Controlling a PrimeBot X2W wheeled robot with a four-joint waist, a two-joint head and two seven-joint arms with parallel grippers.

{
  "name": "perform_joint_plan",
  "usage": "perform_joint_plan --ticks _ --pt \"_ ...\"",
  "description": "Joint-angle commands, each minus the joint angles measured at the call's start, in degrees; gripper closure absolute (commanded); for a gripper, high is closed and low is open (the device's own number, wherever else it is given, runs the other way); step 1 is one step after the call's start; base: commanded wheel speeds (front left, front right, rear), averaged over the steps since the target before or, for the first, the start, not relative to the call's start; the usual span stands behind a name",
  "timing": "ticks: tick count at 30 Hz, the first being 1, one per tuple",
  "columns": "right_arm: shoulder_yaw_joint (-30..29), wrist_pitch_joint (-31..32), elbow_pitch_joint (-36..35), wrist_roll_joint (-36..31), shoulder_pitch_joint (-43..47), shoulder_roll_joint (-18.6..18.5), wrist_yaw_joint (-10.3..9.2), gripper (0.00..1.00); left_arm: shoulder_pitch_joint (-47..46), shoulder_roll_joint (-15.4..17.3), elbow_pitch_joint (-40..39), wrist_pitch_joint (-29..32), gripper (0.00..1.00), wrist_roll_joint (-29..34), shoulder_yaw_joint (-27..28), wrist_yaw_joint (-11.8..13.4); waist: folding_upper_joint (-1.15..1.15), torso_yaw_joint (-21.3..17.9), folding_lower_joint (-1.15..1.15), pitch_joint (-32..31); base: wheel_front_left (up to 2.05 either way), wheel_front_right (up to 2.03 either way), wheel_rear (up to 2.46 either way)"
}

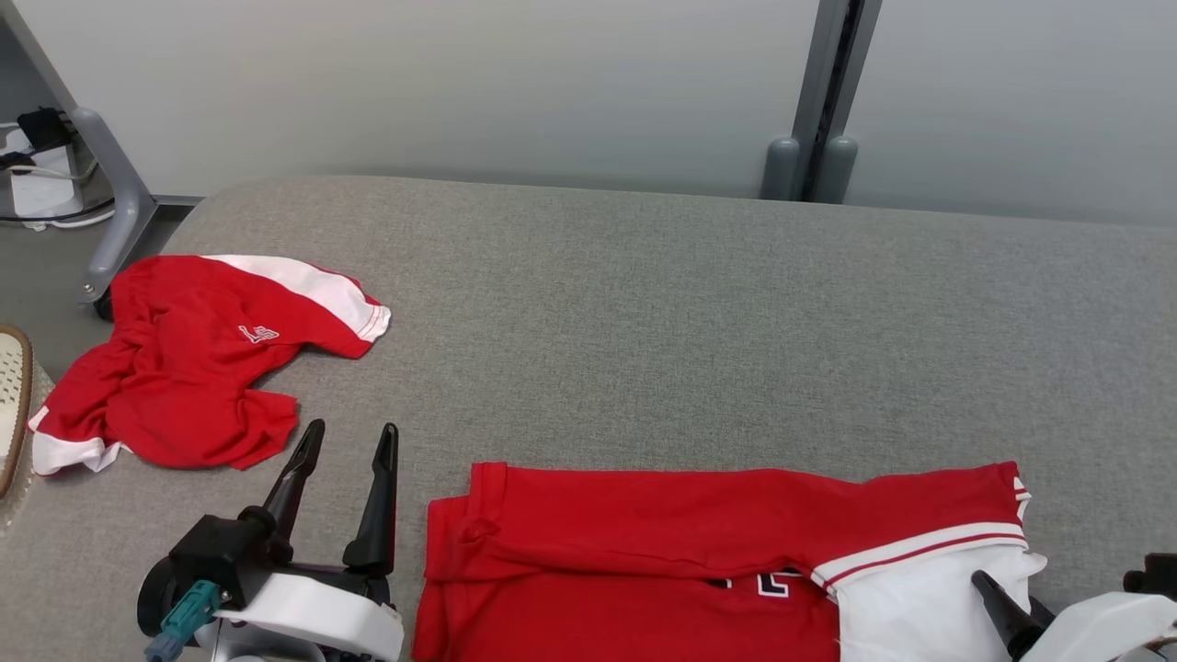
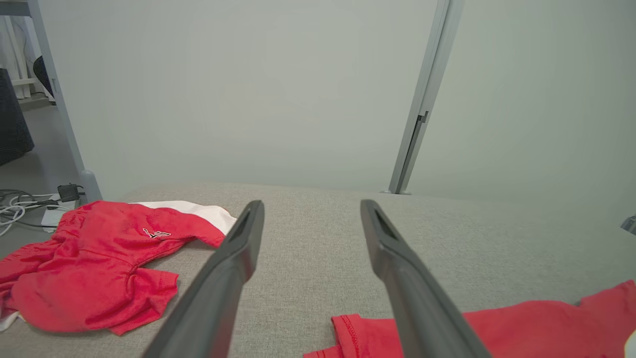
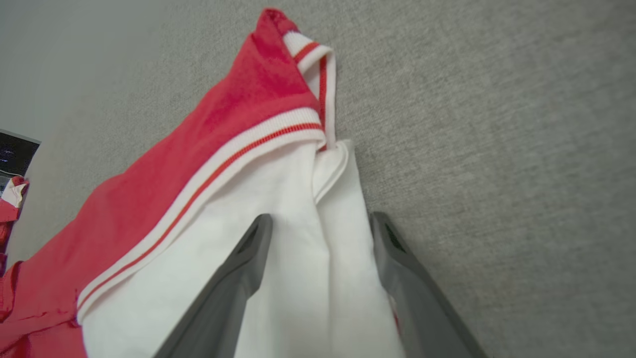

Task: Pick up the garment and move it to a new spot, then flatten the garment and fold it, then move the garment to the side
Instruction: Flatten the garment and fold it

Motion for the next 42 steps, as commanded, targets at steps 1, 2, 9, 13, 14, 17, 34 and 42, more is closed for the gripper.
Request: perform_joint_plan --ticks 1,2,9,13,14,17,34,42 --pt "1.2 1.9 1.7 0.7 0.0 1.0 0.12 0.0 -1.0 0.3 0.5 -0.1 0.0 0.3 0.3 -0.4 0.0 0.3 0.0 0.0 0.0 0.0 0.0" --pt "1.8 2.5 2.0 1.0 -0.3 1.3 0.12 0.0 -1.2 0.3 0.6 -0.1 0.0 0.3 0.3 -0.6 0.0 0.5 0.0 0.0 0.0 0.0 0.0" --pt "3.8 4.7 3.6 3.0 -2.5 2.3 0.13 0.98 -1.4 0.1 1.1 -0.1 0.0 0.6 -0.1 -0.7 0.0 1.3 0.0 0.0 0.0 0.0 0.0" --pt "3.6 5.1 3.9 3.5 -3.7 1.5 0.12 1.0 -1.1 0.1 1.3 -0.1 0.0 0.6 -0.3 -0.6 0.0 1.5 0.0 -0.5 0.0 0.0 0.0" --pt "3.5 4.9 3.4 3.5 -3.9 0.9 0.12 1.0 -0.9 0.1 1.3 -0.1 0.0 0.5 -0.4 -0.5 0.0 1.4 0.0 -0.5 0.0 0.0 0.0" --pt "2.1 4.7 0.7 4.5 -4.8 -1.7 0.12 1.0 -0.2 -0.1 1.2 -0.1 0.0 0.3 -0.1 -0.3 0.0 0.6 0.0 -0.9 0.0 0.0 0.0" --pt "-8.9 10.1 -10.1 -1.4 -1.1 -9.2 0.12 1.0 0.7 -1.6 1.8 -0.1 0.0 0.6 0.3 -1.1 0.0 -3.4 0.0 -2.5 0.0 0.0 0.0" --pt "-7.8 16.2 -24.5 -2.8 1.3 -3.0 0.12 1.0 1.0 -1.8 2.4 -0.1 0.0 0.6 0.1 -1.2 0.0 -2.0 0.0 -3.5 0.0 0.0 0.0"
